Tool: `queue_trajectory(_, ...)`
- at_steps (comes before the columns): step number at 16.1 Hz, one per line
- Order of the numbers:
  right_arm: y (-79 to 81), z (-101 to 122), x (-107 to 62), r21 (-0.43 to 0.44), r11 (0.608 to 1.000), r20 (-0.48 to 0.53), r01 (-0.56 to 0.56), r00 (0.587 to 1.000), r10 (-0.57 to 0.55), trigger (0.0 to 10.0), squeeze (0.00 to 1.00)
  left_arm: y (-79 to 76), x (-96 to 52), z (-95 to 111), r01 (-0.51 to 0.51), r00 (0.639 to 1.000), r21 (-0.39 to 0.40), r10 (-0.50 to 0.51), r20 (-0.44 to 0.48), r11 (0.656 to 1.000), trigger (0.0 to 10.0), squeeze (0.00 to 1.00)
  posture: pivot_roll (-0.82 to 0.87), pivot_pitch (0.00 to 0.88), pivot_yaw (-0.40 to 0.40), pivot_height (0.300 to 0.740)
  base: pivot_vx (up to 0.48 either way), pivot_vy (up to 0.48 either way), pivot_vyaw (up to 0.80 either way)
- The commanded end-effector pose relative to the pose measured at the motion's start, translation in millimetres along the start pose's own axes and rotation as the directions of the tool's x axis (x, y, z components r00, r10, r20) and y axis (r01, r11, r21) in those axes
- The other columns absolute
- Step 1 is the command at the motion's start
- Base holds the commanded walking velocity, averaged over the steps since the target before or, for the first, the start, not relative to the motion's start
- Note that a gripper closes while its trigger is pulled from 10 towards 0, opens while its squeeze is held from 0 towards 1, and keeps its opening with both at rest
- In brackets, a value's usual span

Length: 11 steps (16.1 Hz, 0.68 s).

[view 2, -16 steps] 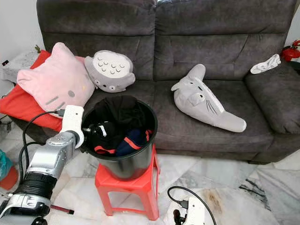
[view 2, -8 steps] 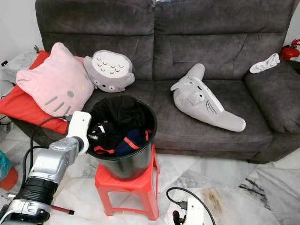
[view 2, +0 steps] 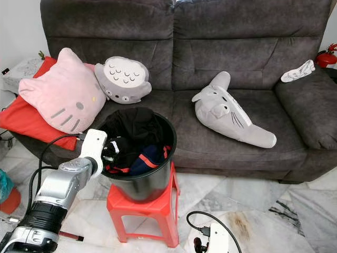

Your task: Hang hanger

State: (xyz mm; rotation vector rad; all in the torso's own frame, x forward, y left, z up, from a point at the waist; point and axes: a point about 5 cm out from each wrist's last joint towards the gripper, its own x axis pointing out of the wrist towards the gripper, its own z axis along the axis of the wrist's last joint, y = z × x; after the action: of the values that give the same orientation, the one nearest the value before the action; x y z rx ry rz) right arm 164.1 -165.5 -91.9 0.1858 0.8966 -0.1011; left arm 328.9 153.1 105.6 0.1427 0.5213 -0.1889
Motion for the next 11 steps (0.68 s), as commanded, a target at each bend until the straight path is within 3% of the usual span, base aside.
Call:
queue_trajectory(1,2.7,-4,-0.6,-0.001,1.000,-0.014,-0.007,1.000,0.007,10.0,0.00,-4.1,-0.8,-4,0.024,0.999,0.009,-0.024,-0.021,1.000,10.0,0.00,0.02,0.000,0.065,0.740,0.000,0.000,0.00)
queue_trajectory(7,2.7,-4,-0.5,0.001,1.000,-0.014,-0.006,1.000,0.006,10.0,0.00,-18.4,1.8,-6,0.044,0.999,0.042,-0.043,-0.030,0.998,10.0,0.00,0.02,0.000,0.066,0.740,0.000,0.000,0.00)
queue_trajectory(11,3.4,-4,-0.5,0.000,1.000,-0.014,-0.008,1.000,0.008,10.0,0.00,-24.6,4.3,15,-0.022,0.998,0.048,0.019,0.064,0.999,10.0,0.00,0.02,0.000,0.066,0.740,0.000,0.000,0.00)
